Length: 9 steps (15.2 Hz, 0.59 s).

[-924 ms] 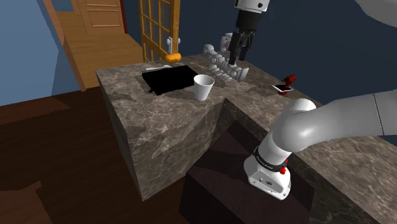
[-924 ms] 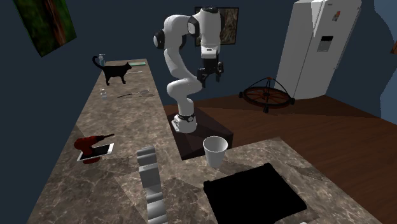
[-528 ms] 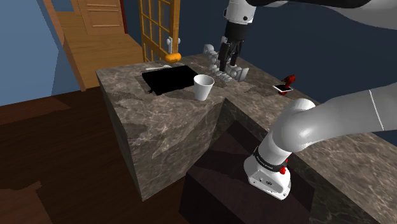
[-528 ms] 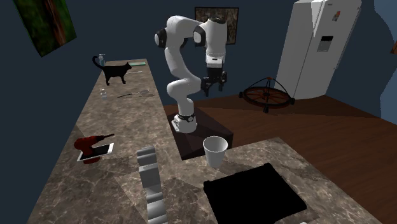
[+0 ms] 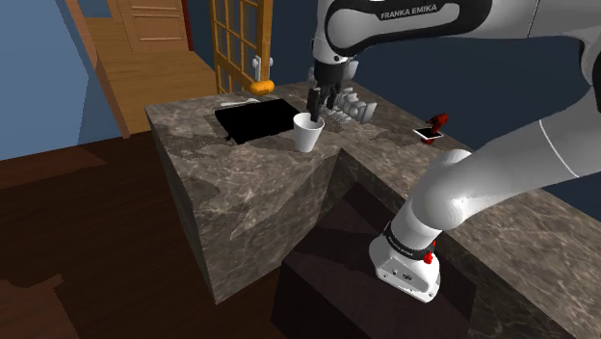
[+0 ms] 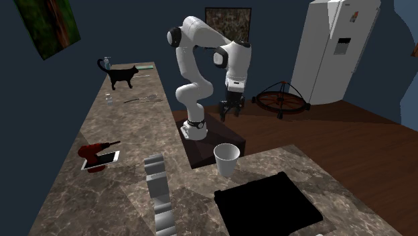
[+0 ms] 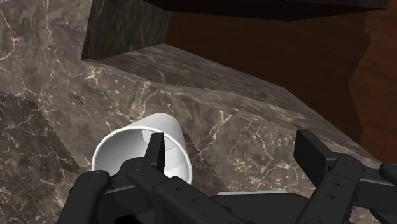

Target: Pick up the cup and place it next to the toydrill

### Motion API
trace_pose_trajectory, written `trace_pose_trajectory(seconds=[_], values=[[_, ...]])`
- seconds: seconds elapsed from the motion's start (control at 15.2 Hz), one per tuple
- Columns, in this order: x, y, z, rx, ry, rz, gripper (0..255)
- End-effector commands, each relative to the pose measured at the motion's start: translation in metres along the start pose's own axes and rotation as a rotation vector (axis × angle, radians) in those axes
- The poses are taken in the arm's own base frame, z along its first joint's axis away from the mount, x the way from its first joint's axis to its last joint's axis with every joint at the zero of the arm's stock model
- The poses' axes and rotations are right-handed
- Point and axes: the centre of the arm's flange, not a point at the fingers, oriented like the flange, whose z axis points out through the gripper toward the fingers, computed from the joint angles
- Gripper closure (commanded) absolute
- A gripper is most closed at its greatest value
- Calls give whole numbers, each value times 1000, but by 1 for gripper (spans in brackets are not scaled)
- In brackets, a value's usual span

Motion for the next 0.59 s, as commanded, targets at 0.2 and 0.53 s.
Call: trace_pose_trajectory(seconds=[0.2, 0.53], values=[[45, -2, 49, -84, 15, -24, 0], [83, 2, 88, -155, 25, -43, 0]])
